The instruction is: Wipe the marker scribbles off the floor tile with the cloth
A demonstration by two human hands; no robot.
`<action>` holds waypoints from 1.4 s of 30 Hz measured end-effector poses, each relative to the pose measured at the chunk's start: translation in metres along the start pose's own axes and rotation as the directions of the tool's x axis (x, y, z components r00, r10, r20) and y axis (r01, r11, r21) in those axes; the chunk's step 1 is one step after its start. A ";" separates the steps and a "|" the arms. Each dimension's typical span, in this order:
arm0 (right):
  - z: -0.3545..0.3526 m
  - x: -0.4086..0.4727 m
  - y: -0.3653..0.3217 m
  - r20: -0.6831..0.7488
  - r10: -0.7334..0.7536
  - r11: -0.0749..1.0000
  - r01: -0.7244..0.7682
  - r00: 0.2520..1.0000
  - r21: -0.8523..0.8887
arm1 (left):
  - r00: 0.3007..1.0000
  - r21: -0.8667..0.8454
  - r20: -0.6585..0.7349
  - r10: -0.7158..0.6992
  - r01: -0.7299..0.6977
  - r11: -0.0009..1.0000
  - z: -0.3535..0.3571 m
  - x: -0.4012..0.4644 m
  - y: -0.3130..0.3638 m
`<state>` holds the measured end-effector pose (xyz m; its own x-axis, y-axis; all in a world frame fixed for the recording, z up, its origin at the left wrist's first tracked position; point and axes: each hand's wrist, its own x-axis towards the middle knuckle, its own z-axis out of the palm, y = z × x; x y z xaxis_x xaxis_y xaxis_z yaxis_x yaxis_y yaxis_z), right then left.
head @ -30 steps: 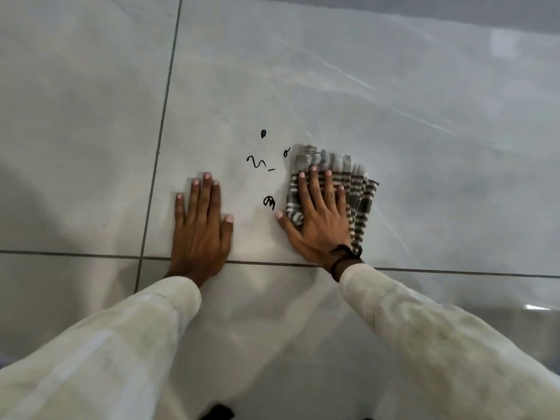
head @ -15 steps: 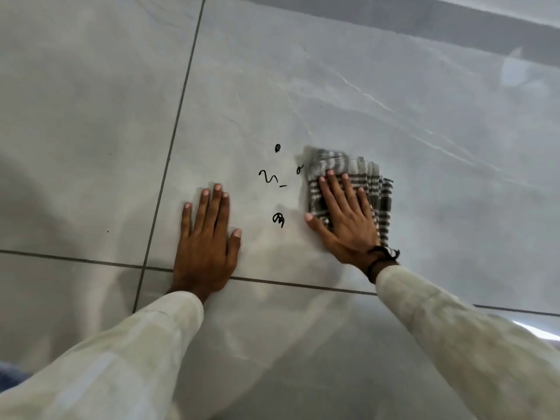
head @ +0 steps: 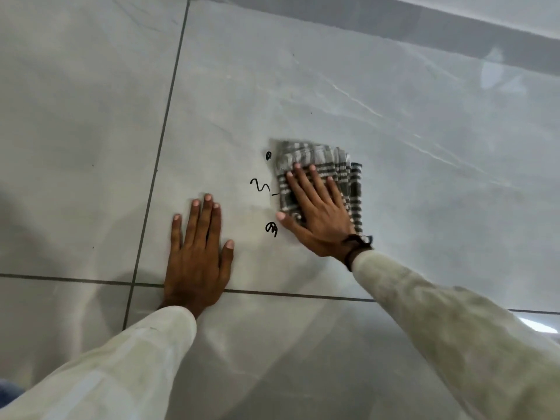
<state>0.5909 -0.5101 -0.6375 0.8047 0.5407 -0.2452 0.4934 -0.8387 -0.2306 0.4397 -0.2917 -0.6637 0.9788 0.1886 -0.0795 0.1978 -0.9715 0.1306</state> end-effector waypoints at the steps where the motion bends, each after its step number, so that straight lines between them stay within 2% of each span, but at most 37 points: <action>1: -0.002 -0.003 0.014 0.020 -0.040 0.999 0.041 0.999 -0.018 | 1.000 0.002 -0.004 0.000 0.000 1.000 0.000 0.000 0.000; 2: -0.005 0.001 0.025 0.028 -0.039 0.999 0.040 0.999 -0.031 | 1.000 0.001 -0.004 -0.001 0.001 1.000 0.000 0.000 0.000; 5: -0.013 0.035 0.016 0.013 0.150 0.987 -0.150 0.989 0.048 | 1.000 0.005 -0.004 0.006 -0.006 1.000 0.001 0.000 0.000; 6: -0.011 0.042 0.004 0.001 0.171 0.984 -0.171 0.985 0.058 | 1.000 0.007 -0.010 0.006 -0.006 1.000 0.002 0.000 0.000; 8: -0.005 0.033 -0.010 -0.014 0.078 0.997 -0.078 0.997 0.003 | 1.000 -0.006 -0.017 0.002 -0.002 1.000 0.001 0.000 0.000; 10: -0.003 0.012 0.004 0.011 -0.077 0.995 0.078 0.997 -0.058 | 1.000 -0.010 -0.024 0.004 -0.004 1.000 0.002 0.000 0.000; 11: -0.006 0.009 0.016 0.033 -0.107 0.992 0.109 0.994 -0.063 | 1.000 -0.008 -0.021 0.004 -0.004 1.000 0.002 0.000 0.000; 12: -0.009 0.013 0.023 0.043 -0.093 0.993 0.095 0.995 -0.064 | 1.000 -0.006 -0.018 0.001 -0.001 1.000 0.002 0.000 0.000; 15: -0.016 0.056 0.005 0.012 0.111 0.993 -0.112 0.994 0.022 | 1.000 0.007 -0.017 0.006 -0.006 1.000 0.002 0.000 -0.001; 17: -0.013 0.079 -0.027 -0.014 0.143 0.988 -0.142 0.990 0.056 | 1.000 0.001 -0.018 0.011 -0.011 1.000 0.002 0.001 -0.001; 20: -0.006 0.061 -0.043 -0.003 -0.054 0.998 0.054 0.999 -0.019 | 1.000 -0.010 -0.023 0.009 -0.010 1.000 0.001 0.000 -0.002; 22: -0.006 0.039 -0.018 0.022 -0.185 0.979 0.186 0.982 -0.080 | 1.000 -0.016 -0.025 0.008 -0.009 1.000 0.001 0.000 -0.001; 23: -0.009 0.039 -0.003 0.028 -0.190 0.977 0.192 0.981 -0.094 | 1.000 -0.017 -0.025 0.006 -0.007 1.000 0.001 0.000 -0.001; 25: -0.019 0.060 0.008 0.025 -0.071 0.996 0.072 0.997 -0.045 | 1.000 -0.017 -0.027 0.004 -0.004 1.000 0.003 0.000 -0.001; 27: -0.022 0.090 -0.010 0.002 0.078 0.996 -0.078 0.997 0.039 | 0.999 -0.028 -0.030 0.010 -0.011 1.000 0.004 0.000 -0.002; 28: -0.020 0.098 -0.024 -0.007 0.108 0.992 -0.108 0.994 0.060 | 0.999 -0.034 -0.032 0.009 -0.010 0.999 0.005 0.000 -0.002; 30: -0.015 0.092 -0.040 -0.011 0.037 0.999 -0.037 0.999 0.031 | 0.999 -0.036 -0.032 0.003 -0.004 0.999 0.005 -0.001 -0.003; 32: -0.010 0.067 -0.018 -0.005 -0.114 0.993 0.113 0.994 -0.046 | 0.999 -0.036 -0.039 0.013 -0.015 0.999 0.006 -0.001 -0.003; 33: -0.011 0.058 0.001 0.004 -0.140 0.988 0.140 0.990 -0.062 | 0.999 -0.035 -0.040 0.012 -0.013 0.999 0.006 0.000 -0.003; 34: -0.015 0.052 0.015 0.006 -0.111 0.992 0.111 0.994 -0.063 | 0.999 -0.034 -0.038 0.009 -0.010 0.999 0.007 0.000 -0.004; 36: -0.017 0.041 0.027 -0.020 0.076 0.997 -0.077 0.997 -0.018 | 0.999 -0.040 -0.036 0.002 -0.003 0.999 0.008 0.000 -0.004; 38: -0.008 0.025 0.012 -0.077 0.210 0.978 -0.211 0.975 0.003 | 0.999 -0.044 -0.041 -0.001 0.000 0.999 0.009 0.000 -0.004; 40: 0.007 -0.001 -0.017 -0.083 0.184 0.982 -0.186 0.979 -0.018 | 0.999 -0.051 -0.044 0.000 -0.002 0.999 0.008 0.001 -0.003; 42: 0.020 -0.012 -0.041 -0.046 0.045 0.998 -0.047 0.998 -0.033 | 0.999 -0.050 -0.040 0.001 -0.003 0.999 0.007 0.001 -0.003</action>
<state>0.5545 -0.4811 -0.6441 0.8404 0.4987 -0.2119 0.4657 -0.8647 -0.1881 0.4395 -0.2900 -0.6713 0.9803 0.1938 -0.0394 0.1977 -0.9635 0.1804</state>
